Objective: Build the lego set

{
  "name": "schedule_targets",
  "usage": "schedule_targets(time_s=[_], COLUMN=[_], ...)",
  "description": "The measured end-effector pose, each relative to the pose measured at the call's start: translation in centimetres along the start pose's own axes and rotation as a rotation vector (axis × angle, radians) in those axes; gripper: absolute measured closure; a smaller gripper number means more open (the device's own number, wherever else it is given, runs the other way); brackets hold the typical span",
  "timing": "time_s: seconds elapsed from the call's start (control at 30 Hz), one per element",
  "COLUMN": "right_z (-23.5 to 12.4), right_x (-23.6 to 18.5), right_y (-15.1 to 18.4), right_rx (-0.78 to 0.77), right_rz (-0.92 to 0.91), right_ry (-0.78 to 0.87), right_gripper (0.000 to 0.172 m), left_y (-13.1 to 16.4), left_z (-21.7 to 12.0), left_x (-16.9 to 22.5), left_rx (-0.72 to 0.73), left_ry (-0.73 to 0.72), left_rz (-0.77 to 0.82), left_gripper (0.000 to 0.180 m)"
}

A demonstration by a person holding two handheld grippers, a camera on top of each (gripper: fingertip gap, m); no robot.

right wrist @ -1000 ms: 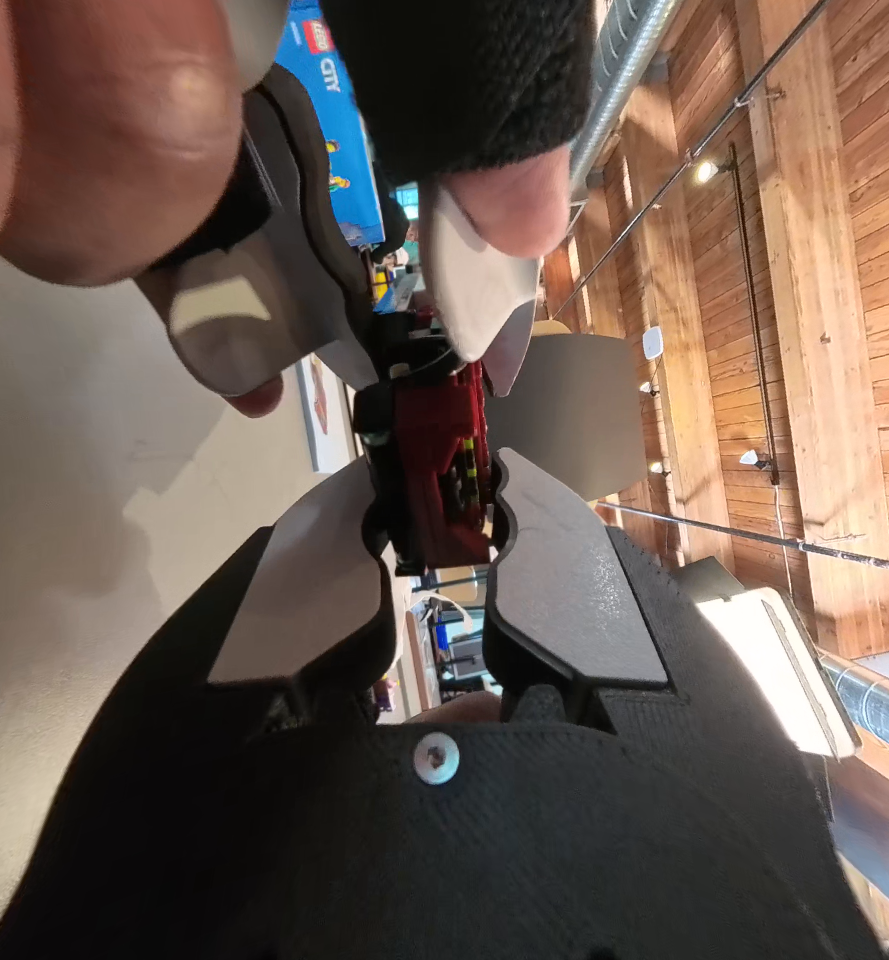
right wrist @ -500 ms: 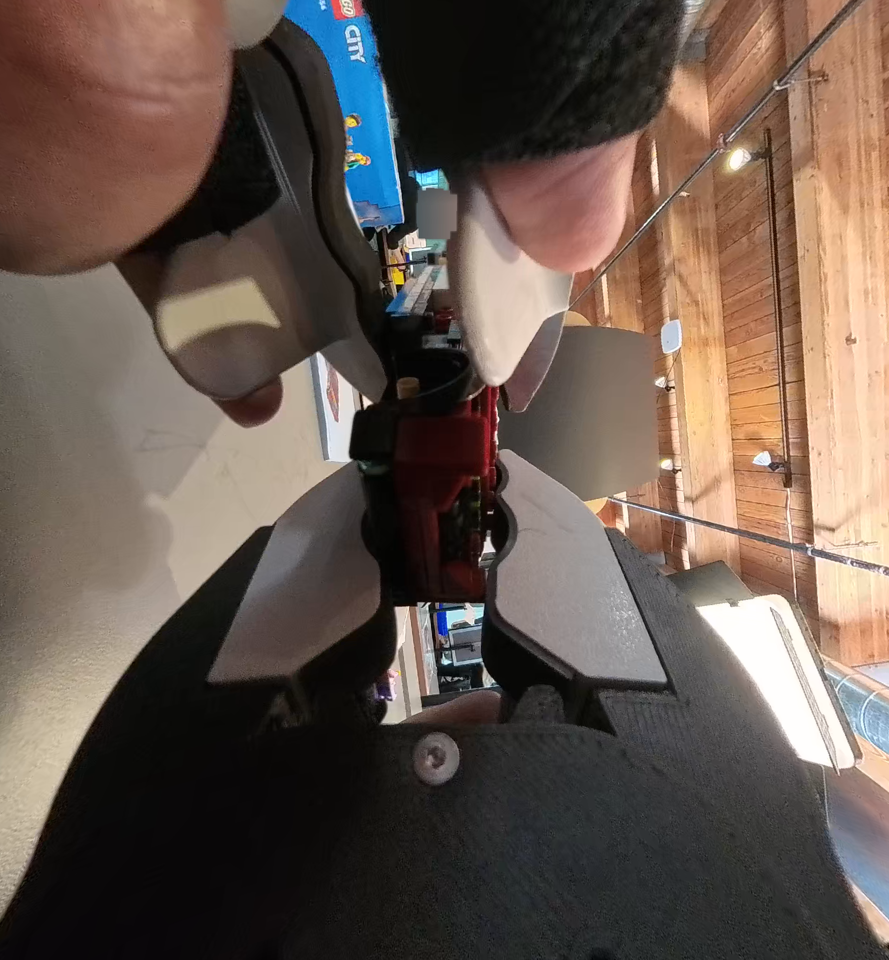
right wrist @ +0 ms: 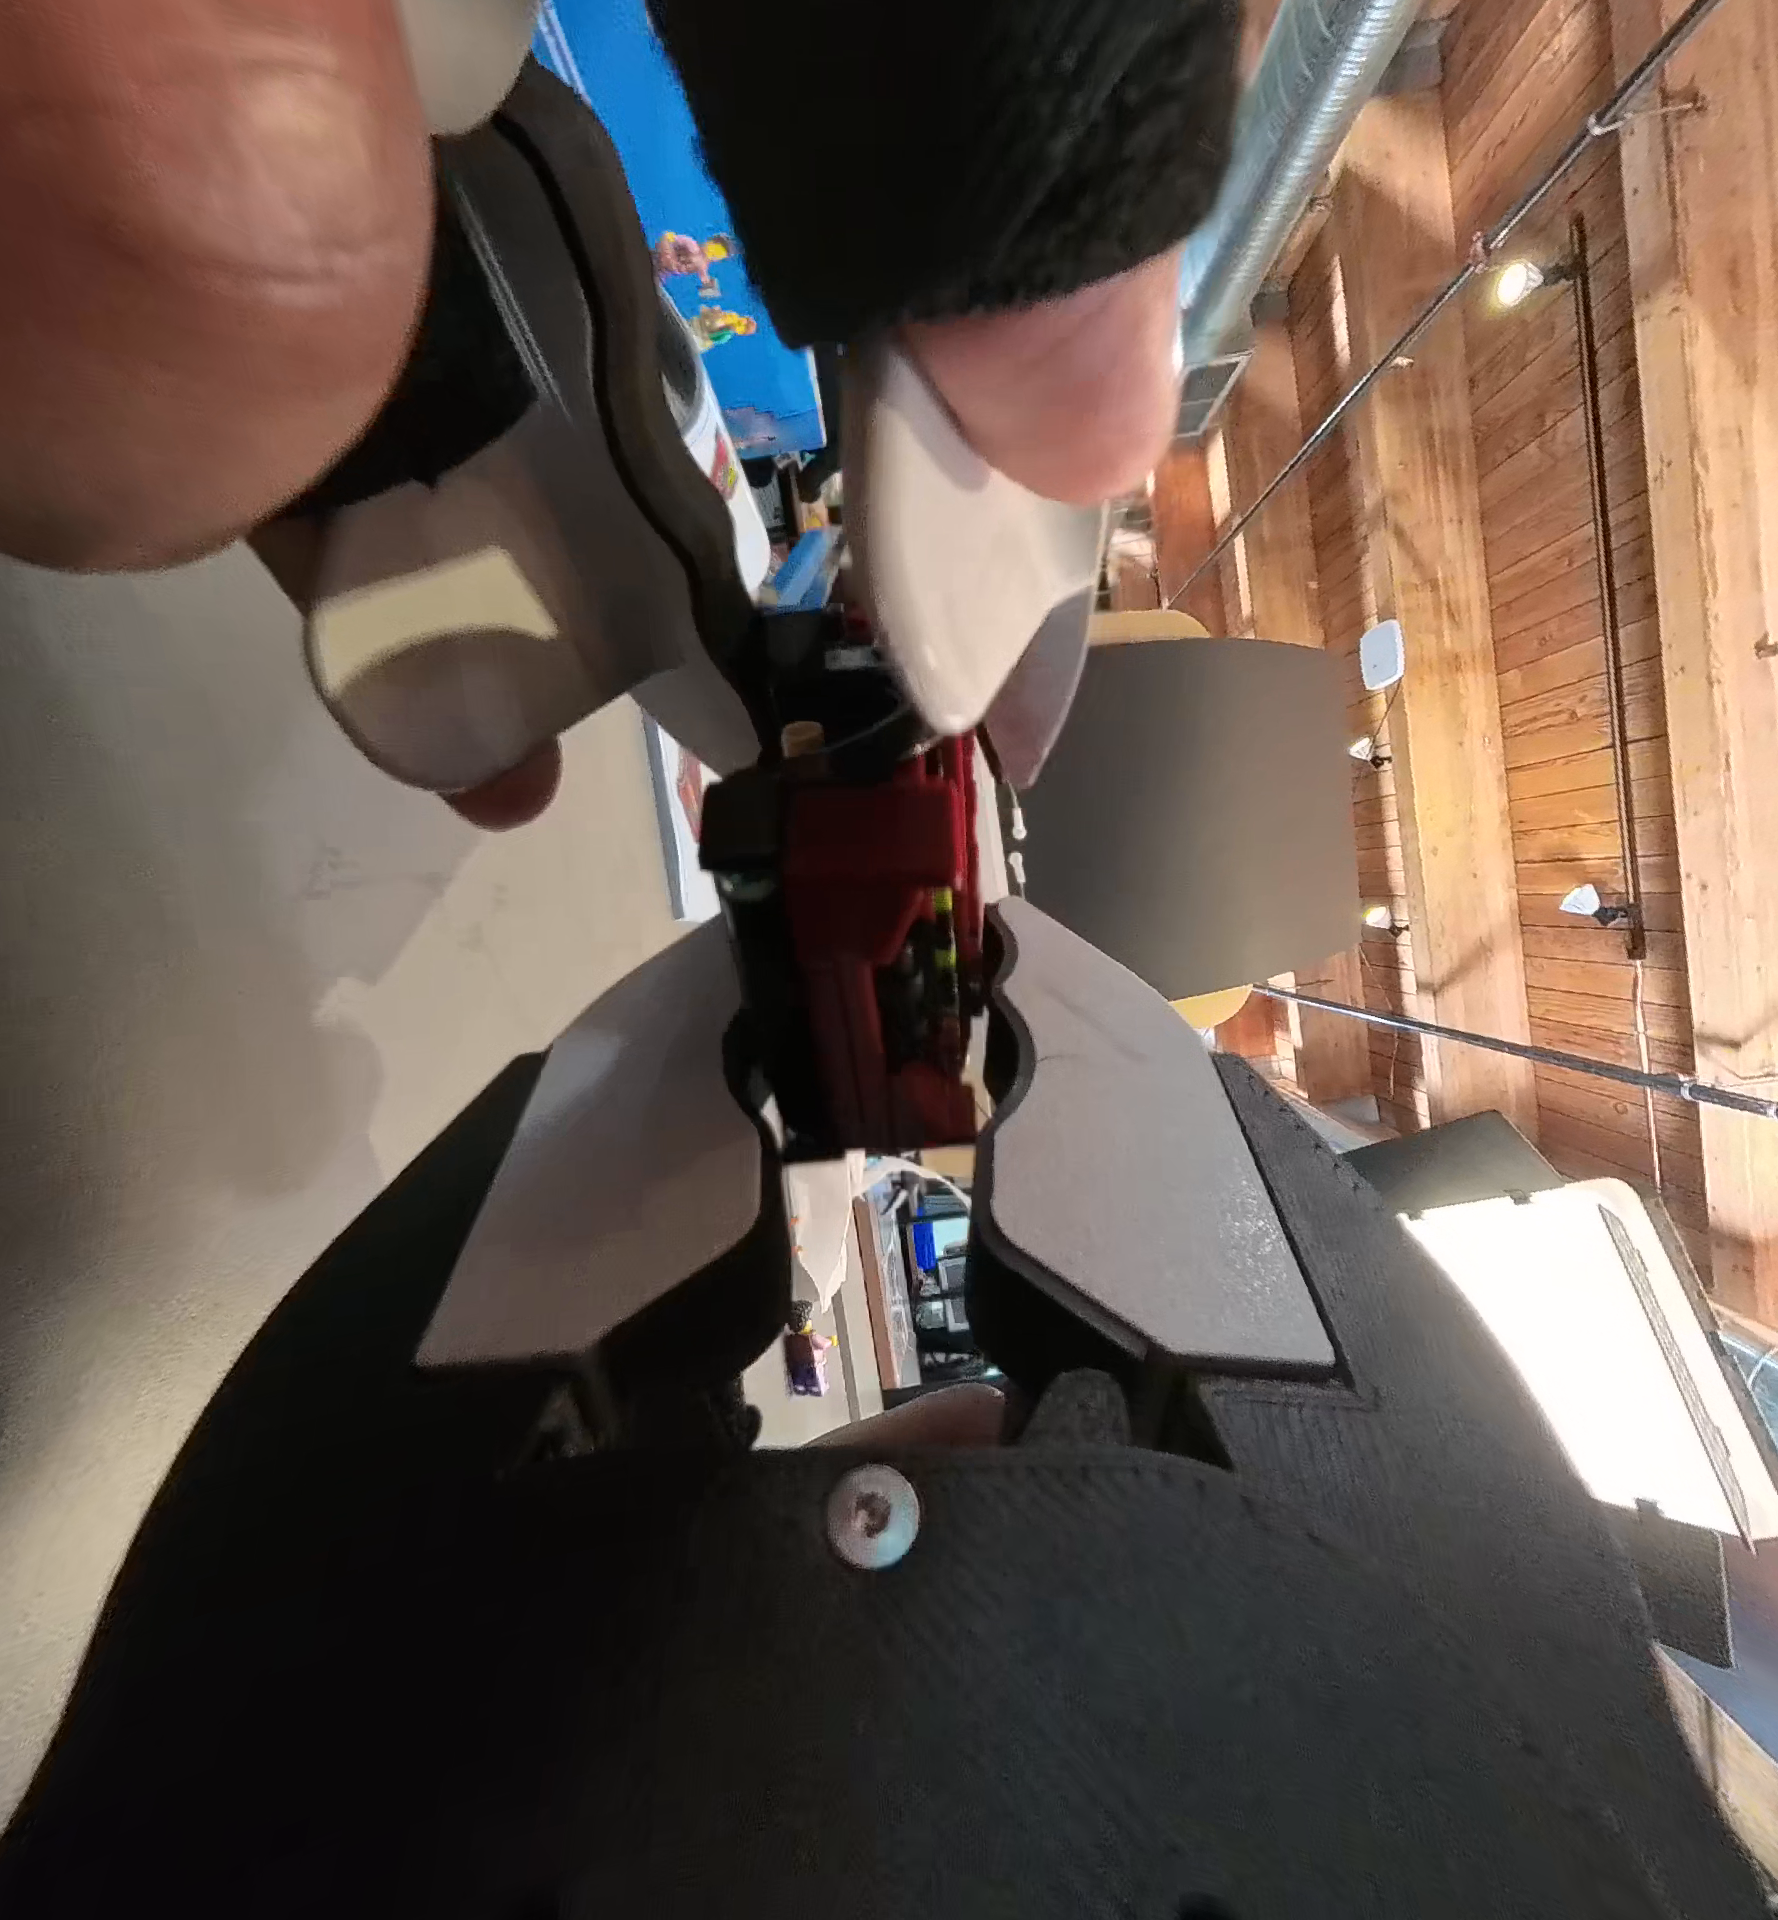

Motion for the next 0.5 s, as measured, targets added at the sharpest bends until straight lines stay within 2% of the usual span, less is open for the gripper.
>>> schedule_targets(time_s=[0.17,0.5], right_z=[-0.46,-0.69], right_x=[0.00,0.14], right_y=[-0.12,-0.03], right_rx=[0.005,0.026], right_rz=[-0.013,-0.101], right_ry=[-0.003,0.005], right_gripper=[0.137,0.138], left_y=[-0.60,-0.76], left_z=[-0.31,-0.37], left_x=[0.03,0.44], left_rx=[0.044,0.022], left_ry=[-0.004,0.012], left_rz=[0.027,0.082], left_gripper=[0.146,0.146])
Point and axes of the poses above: each gripper's, where its closed fingertips meet, z out along the fingers, y out of its underside, x = y × z across the jaws, the point moved 10 cm from there along -z, back along the fingers, and after that the axes turned 12 degrees about x, right-handed, at the moved point
